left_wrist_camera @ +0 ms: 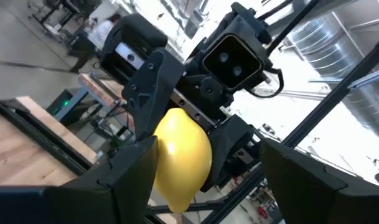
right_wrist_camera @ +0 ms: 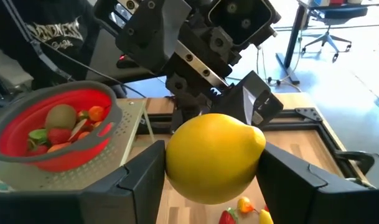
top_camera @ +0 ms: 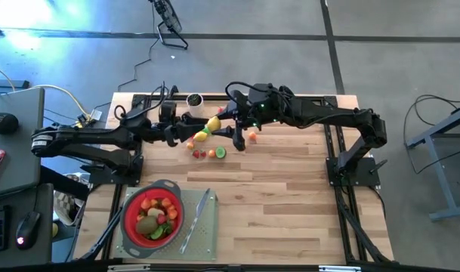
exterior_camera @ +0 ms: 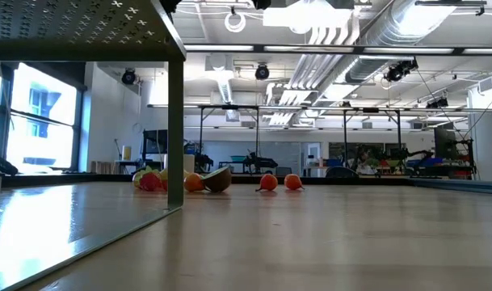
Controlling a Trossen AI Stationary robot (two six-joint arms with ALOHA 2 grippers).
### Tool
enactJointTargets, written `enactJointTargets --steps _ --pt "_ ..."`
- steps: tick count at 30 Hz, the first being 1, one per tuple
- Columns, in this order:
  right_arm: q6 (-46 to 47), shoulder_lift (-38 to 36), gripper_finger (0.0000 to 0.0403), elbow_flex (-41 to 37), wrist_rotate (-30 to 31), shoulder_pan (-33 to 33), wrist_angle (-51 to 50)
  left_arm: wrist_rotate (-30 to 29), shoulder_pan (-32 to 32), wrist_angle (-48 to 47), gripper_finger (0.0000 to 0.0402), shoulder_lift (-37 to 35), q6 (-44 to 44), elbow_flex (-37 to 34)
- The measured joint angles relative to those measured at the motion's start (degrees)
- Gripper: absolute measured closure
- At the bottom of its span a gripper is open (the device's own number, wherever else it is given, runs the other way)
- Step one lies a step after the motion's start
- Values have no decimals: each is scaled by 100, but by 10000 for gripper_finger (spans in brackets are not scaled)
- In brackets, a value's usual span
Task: Pick & Place Fruit
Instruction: Put the lemon into the red strainer bowl on the shelf
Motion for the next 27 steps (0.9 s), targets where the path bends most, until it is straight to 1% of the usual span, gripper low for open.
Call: enactJointTargets --steps 2,8,14,20,27 --pt "-3 0 192 0 -90 -2 -9 -196 -134 12 128 0 100 0" --pt "-76 0 190 0 -95 19 -32 -736 -466 11 128 3 373 0" --pt "-136 0 191 0 -77 80 -153 -1126 -663 60 128 231 499 0" --pt "-157 0 192 -4 -20 103 -280 -1314 -660 55 128 419 484 4" --pt "-177 4 191 -2 -53 109 -199 -1302 -661 -54 128 437 501 4"
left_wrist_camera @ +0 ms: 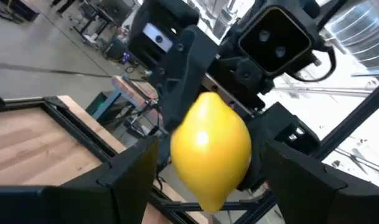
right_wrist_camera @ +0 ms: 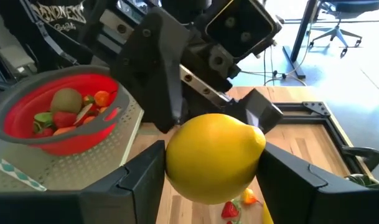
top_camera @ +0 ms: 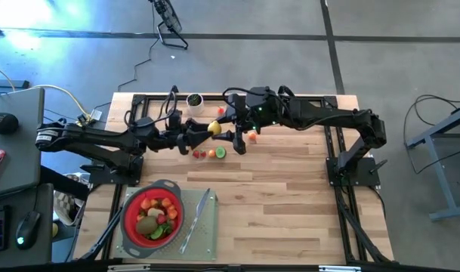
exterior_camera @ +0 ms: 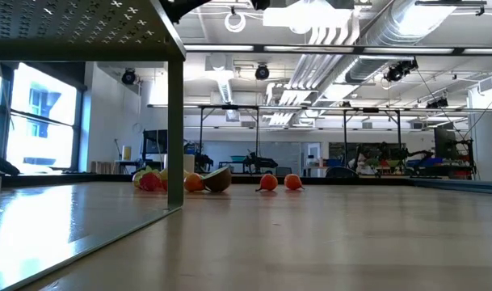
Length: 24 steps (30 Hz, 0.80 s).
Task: Pick & Place Fruit
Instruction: Put the lemon into the red strainer bowl on the shelf
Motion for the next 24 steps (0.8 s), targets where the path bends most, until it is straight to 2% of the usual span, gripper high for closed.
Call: enactJointTargets --steps 8,16,24 --pt "-123 0 189 2 -15 42 -41 -15 0 61 128 238 -50 42" --pt "-134 0 189 2 -32 44 8 178 5 11 128 664 142 596" --pt "-140 -4 189 4 -30 46 -53 277 7 -177 128 693 115 673"
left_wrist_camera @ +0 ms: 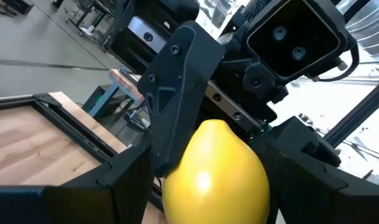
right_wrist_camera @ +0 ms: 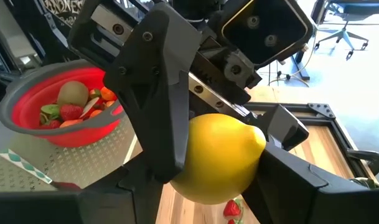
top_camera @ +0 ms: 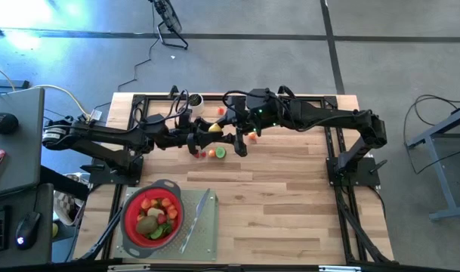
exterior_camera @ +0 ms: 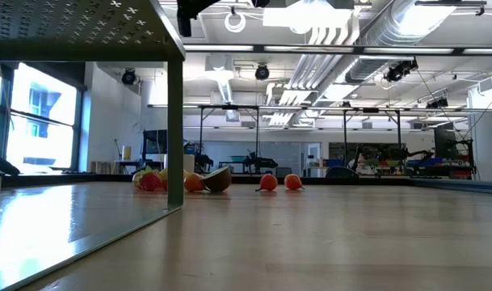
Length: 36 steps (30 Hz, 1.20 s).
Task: Pick & Place Fruit
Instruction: Put the lemon into the red strainer bowl on the shelf
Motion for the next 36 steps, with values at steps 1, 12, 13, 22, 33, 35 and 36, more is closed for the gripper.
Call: enactJointTargets --steps 1,12,13,22,33,35,36 --pt "2 0 188 0 3 0 -1 7 0 0 128 0 -9 0" --pt "2 2 188 -2 19 0 7 201 0 -112 137 -2 -213 7" --pt "-1 2 188 -2 25 0 6 217 0 -114 145 -2 -251 7" --pt "-85 2 188 -2 85 0 19 265 0 -146 208 -2 -487 7" --pt "-94 2 188 -2 124 -2 29 294 0 -143 205 0 -480 7" --pt "-92 2 188 -2 124 -2 29 294 0 -143 208 0 -480 7" --pt "-92 2 188 -2 119 -2 29 294 0 -143 208 0 -480 6"
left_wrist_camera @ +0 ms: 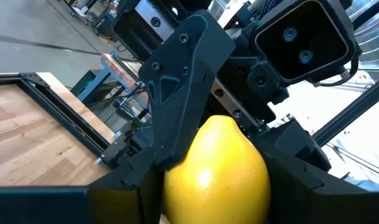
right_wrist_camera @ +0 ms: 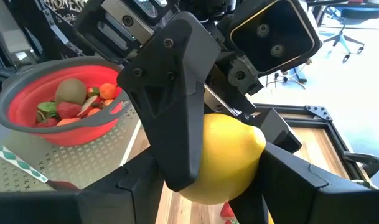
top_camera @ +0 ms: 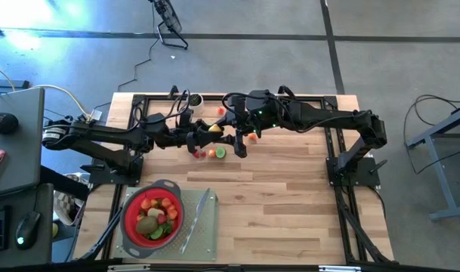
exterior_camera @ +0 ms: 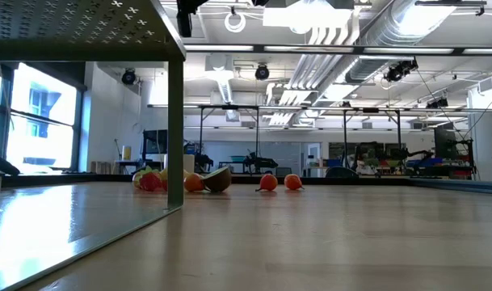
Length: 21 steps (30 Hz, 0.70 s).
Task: Pick & Place Fruit
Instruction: Put the lemon into the red strainer bowl on the shelf
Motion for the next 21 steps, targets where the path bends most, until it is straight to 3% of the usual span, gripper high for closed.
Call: enactJointTargets --steps 21 --pt "14 0 187 0 -101 -7 0 9 0 0 200 2 -98 -1"
